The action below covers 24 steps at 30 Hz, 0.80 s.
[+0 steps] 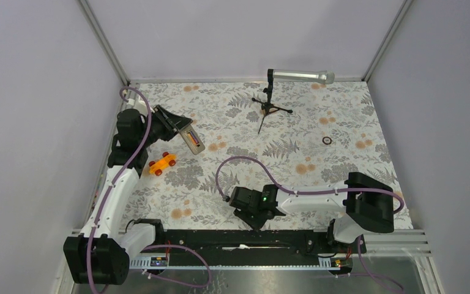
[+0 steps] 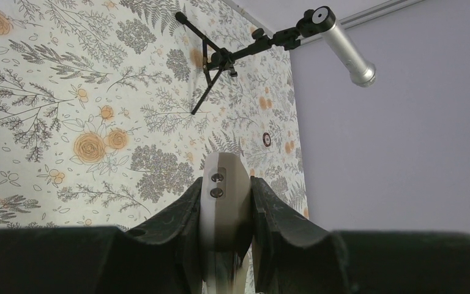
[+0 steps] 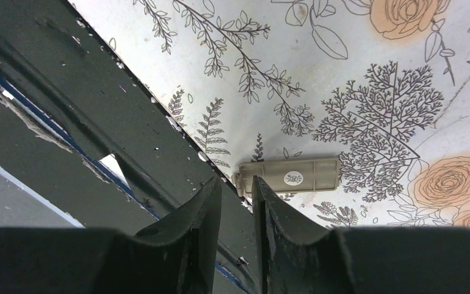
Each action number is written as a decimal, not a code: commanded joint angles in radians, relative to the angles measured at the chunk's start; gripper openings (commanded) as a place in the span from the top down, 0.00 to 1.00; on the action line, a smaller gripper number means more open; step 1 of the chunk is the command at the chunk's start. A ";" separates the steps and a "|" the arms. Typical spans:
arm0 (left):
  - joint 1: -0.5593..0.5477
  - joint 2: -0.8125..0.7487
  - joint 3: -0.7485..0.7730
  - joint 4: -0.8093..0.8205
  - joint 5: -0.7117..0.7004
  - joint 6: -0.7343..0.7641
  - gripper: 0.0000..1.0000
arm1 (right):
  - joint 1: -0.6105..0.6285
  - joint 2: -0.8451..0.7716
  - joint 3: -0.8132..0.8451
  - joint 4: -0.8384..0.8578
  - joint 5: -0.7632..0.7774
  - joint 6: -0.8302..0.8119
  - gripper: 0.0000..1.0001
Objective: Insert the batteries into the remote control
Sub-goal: Adjust the battery cover at the center of the board.
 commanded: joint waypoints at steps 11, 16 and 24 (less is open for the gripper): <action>0.014 0.007 -0.003 0.086 0.039 -0.020 1.00 | 0.015 0.054 0.022 -0.018 0.057 -0.007 0.80; 0.015 0.008 -0.003 0.088 0.039 -0.020 1.00 | 0.015 0.048 0.027 -0.022 0.086 0.014 1.00; 0.021 0.004 -0.005 0.081 0.042 -0.019 1.00 | -0.179 -0.117 -0.010 0.127 -0.099 0.060 1.00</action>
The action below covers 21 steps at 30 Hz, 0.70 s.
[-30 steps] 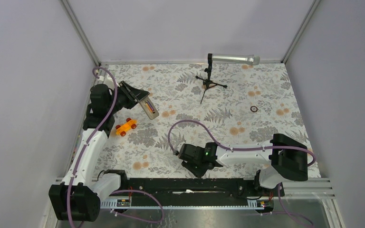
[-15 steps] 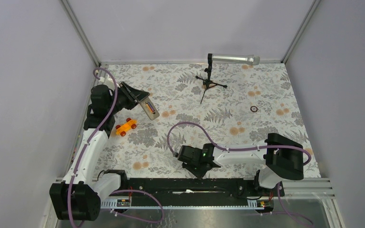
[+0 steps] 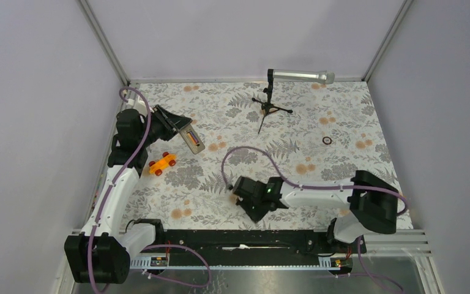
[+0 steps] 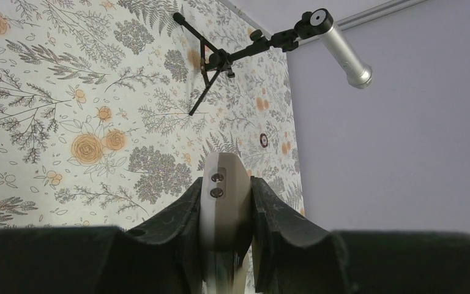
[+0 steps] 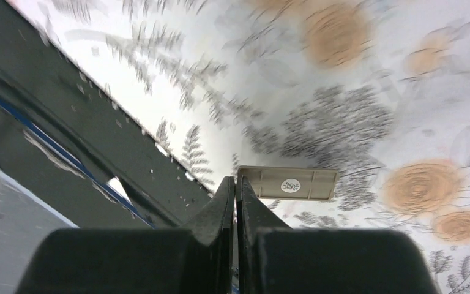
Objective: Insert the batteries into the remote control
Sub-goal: Adjust the battery cover at the center of the board.
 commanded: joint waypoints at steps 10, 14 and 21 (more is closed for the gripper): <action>0.009 -0.011 0.009 0.064 0.029 -0.023 1.00 | -0.475 -0.191 -0.137 0.531 -0.547 0.149 1.00; 0.009 -0.017 0.006 0.063 0.031 -0.029 1.00 | -0.563 -0.146 -0.193 0.726 -0.709 0.261 1.00; 0.009 -0.025 0.005 0.067 0.036 -0.044 1.00 | -0.619 -0.046 -0.257 0.950 -0.884 0.412 1.00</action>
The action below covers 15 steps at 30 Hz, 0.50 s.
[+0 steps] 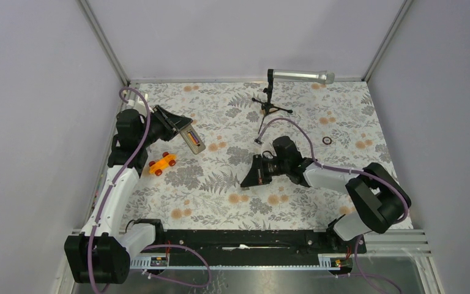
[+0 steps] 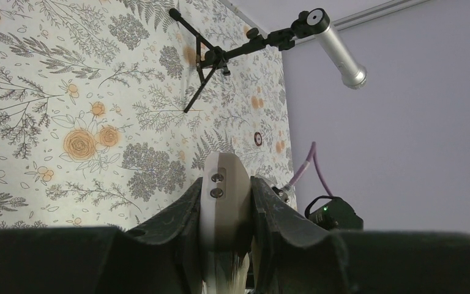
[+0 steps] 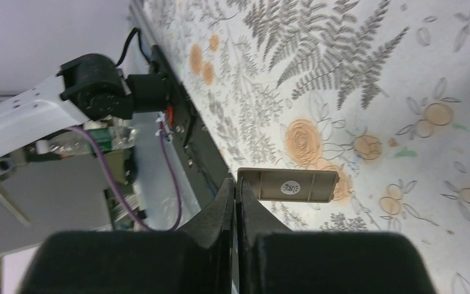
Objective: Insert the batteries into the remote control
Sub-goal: Adjust the battery cover at the center of the board.
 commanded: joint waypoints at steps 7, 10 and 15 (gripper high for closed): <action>0.007 -0.019 0.014 0.061 0.025 -0.019 1.00 | -0.073 0.124 -0.072 0.396 -0.269 0.207 1.00; 0.006 -0.015 0.015 0.064 0.025 -0.024 1.00 | -0.089 0.175 -0.088 0.488 -0.308 0.256 1.00; 0.006 -0.010 0.032 0.050 0.024 -0.019 1.00 | -0.105 0.202 -0.124 0.521 -0.329 0.242 1.00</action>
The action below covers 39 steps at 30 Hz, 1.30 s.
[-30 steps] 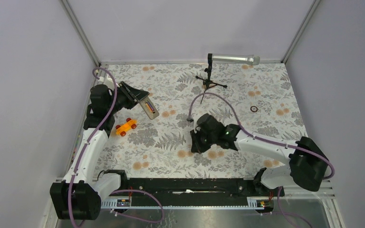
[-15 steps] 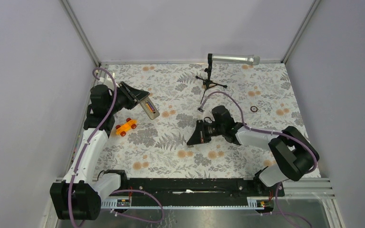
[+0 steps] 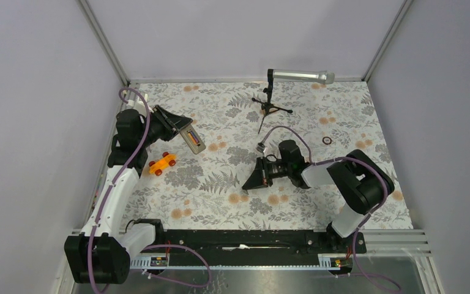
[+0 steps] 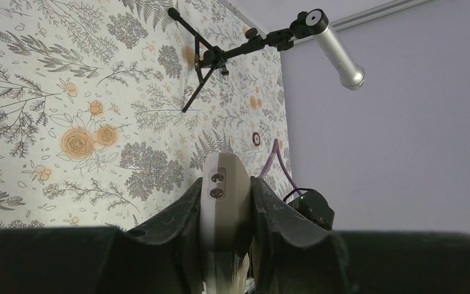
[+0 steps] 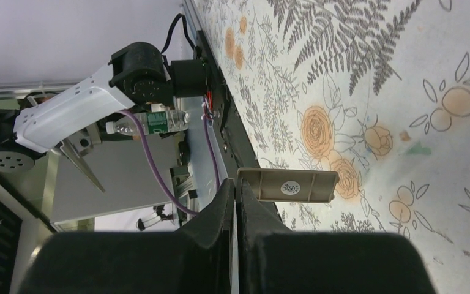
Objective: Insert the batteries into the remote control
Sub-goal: Adjust the battery cover at the center of the board.
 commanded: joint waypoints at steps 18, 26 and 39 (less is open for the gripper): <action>0.006 0.006 0.056 0.032 0.016 -0.003 1.00 | -0.146 0.357 -0.184 0.994 -0.182 0.450 1.00; 0.006 0.001 0.058 0.017 0.009 0.007 1.00 | -0.198 0.387 -0.207 0.943 -0.190 0.370 1.00; 0.006 -0.002 0.060 0.017 0.015 0.014 1.00 | -0.281 0.374 -0.225 0.945 -0.211 0.343 0.91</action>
